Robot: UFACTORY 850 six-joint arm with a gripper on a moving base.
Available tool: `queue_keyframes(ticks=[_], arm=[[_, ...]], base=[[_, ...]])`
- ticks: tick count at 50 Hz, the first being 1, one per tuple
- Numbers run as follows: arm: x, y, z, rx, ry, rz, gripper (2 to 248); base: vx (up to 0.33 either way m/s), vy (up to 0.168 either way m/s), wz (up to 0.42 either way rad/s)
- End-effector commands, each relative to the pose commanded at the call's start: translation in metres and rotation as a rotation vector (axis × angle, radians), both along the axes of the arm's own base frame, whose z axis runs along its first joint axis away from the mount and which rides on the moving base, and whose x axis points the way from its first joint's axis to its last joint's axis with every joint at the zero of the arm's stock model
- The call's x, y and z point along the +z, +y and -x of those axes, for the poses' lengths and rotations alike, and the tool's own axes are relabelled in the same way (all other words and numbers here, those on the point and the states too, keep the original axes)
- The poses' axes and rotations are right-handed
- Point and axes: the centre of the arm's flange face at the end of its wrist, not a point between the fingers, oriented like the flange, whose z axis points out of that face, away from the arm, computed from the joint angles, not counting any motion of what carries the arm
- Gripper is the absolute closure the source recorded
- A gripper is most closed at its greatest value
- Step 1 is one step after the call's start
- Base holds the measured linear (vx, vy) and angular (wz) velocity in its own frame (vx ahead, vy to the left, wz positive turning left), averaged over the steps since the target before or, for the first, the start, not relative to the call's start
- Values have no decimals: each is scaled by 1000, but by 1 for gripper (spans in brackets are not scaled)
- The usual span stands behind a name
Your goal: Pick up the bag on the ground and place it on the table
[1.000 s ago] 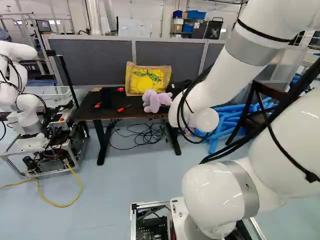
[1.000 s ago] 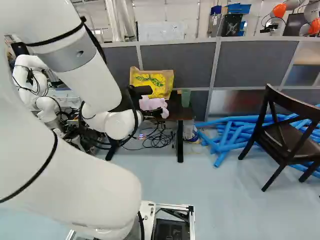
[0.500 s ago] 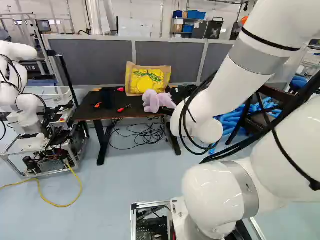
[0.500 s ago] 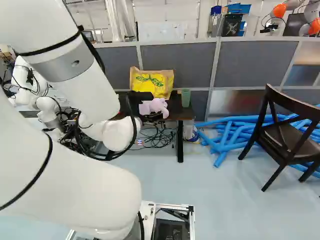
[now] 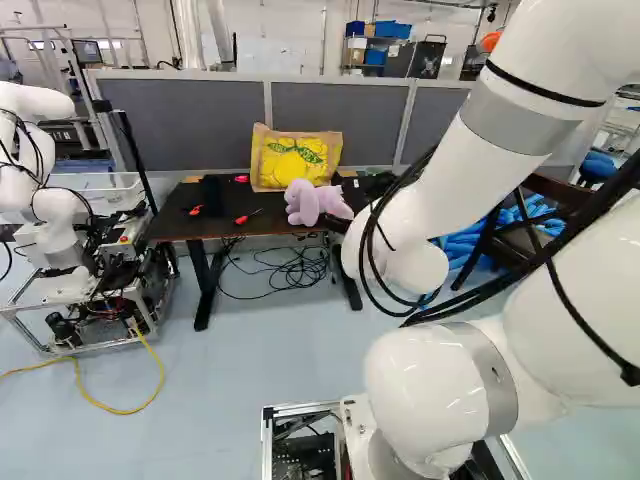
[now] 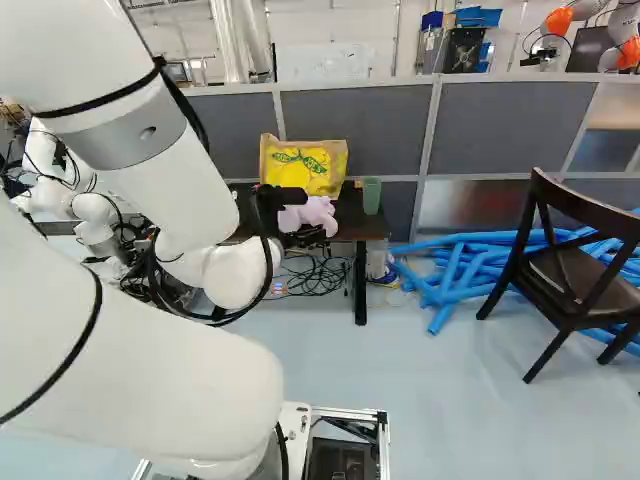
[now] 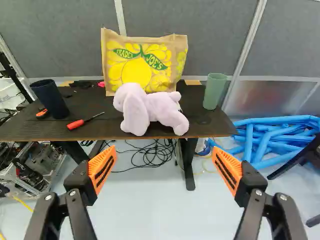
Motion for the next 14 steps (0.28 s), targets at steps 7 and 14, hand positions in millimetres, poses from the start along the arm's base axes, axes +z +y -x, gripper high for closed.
queue_keyframes(ticks=[7,14], arm=[[0,0,0,0,0,0,3],[0,0,0,0,0,0,3]], base=[[0,0,0],[0,0,0]])
